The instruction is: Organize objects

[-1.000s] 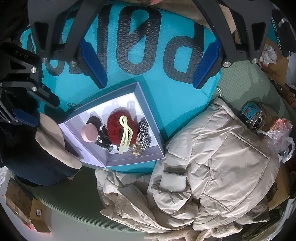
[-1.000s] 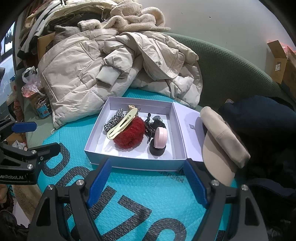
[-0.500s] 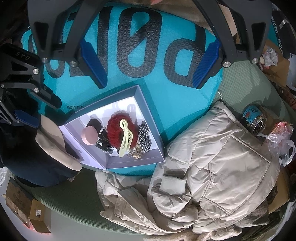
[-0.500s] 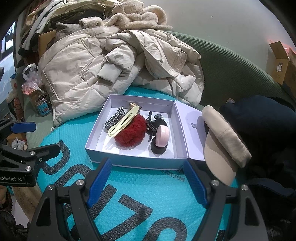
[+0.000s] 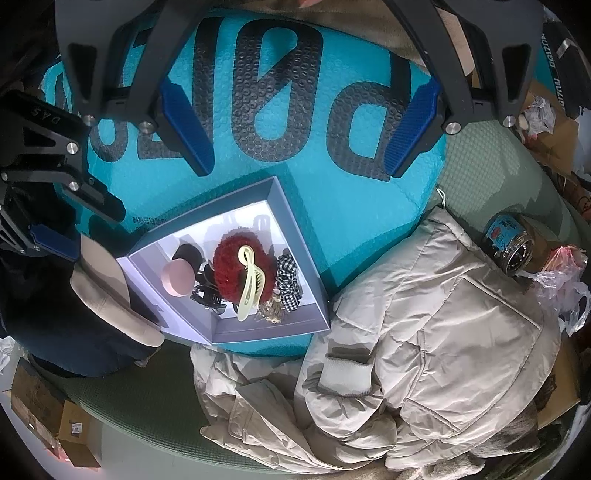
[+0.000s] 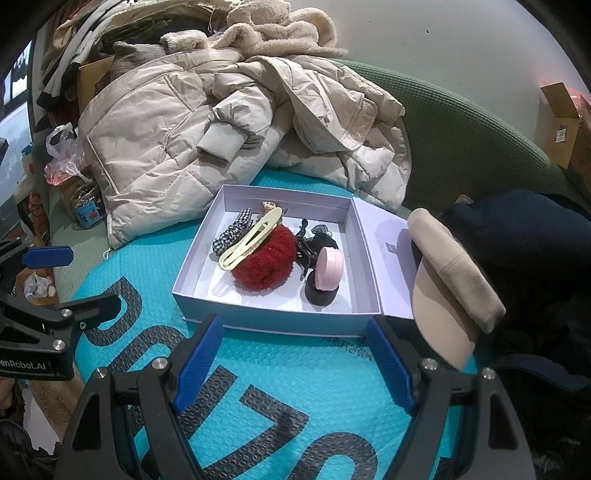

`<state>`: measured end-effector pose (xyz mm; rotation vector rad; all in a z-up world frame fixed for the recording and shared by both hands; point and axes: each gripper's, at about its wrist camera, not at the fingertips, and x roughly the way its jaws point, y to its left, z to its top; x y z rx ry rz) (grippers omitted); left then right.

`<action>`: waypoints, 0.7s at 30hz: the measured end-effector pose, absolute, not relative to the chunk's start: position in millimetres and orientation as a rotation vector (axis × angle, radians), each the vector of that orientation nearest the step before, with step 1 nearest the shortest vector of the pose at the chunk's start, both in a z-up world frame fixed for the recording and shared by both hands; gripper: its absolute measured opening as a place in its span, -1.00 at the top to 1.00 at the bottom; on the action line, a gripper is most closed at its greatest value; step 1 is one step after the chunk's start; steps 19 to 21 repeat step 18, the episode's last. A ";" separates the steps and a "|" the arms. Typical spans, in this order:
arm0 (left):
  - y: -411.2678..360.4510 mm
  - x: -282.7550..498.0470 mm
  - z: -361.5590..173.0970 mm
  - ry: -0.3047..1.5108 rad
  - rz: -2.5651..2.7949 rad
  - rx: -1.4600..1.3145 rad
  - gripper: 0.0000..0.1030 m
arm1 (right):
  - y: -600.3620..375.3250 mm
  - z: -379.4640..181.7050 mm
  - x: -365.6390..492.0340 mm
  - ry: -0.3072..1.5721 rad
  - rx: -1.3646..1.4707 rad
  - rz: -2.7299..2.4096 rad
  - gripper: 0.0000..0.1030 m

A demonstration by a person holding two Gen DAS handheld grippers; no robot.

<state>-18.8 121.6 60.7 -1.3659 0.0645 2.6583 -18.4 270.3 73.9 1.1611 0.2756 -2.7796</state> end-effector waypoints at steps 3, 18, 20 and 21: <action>121.6 -18.6 59.6 0.058 2.657 -1.371 -0.80 | 269.7 73.9 -18.5 0.278 1.162 -2.778 -0.56; 121.5 -16.0 55.6 0.105 2.666 -1.361 -0.80 | 265.4 71.5 -20.9 0.289 1.172 -2.764 -0.56; 121.5 -16.0 55.6 0.105 2.666 -1.361 -0.80 | 265.4 71.5 -20.9 0.289 1.172 -2.764 -0.56; 121.5 -16.0 55.6 0.105 2.666 -1.361 -0.80 | 265.4 71.5 -20.9 0.289 1.172 -2.764 -0.56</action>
